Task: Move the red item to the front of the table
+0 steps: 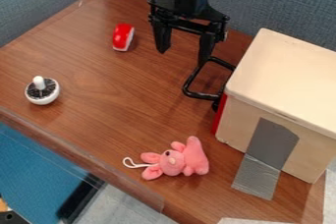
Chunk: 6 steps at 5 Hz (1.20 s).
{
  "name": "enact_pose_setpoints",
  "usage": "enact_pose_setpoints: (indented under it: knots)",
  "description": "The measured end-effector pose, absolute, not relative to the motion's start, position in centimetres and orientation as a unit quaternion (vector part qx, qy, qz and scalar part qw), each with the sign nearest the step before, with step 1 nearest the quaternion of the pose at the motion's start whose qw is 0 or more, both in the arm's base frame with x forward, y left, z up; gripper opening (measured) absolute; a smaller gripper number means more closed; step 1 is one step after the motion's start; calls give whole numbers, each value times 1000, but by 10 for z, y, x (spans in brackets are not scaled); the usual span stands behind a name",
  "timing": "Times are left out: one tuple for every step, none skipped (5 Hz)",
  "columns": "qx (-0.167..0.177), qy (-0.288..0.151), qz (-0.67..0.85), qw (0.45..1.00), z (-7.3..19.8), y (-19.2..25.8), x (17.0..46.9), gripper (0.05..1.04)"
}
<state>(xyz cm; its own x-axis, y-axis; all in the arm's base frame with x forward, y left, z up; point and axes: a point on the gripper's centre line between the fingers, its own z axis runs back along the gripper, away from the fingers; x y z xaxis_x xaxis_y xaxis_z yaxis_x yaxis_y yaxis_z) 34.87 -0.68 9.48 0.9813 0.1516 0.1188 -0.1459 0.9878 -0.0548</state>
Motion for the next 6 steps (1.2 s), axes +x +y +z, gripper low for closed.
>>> enact_pose_setpoints:
  knots:
    - [-22, -45, 76, 996, 84, -6, 347, 1001]
    - [-17, -47, 113, 992, 81, 27, 361, 1001]
    - [-18, -51, 141, 989, 78, 56, 377, 1001]
    - [-10, -47, 157, 986, 71, 77, 392, 1001]
    - [19, -48, 183, 982, 62, 110, 406, 1001]
    - [28, -44, 190, 980, 52, 124, 419, 1001]
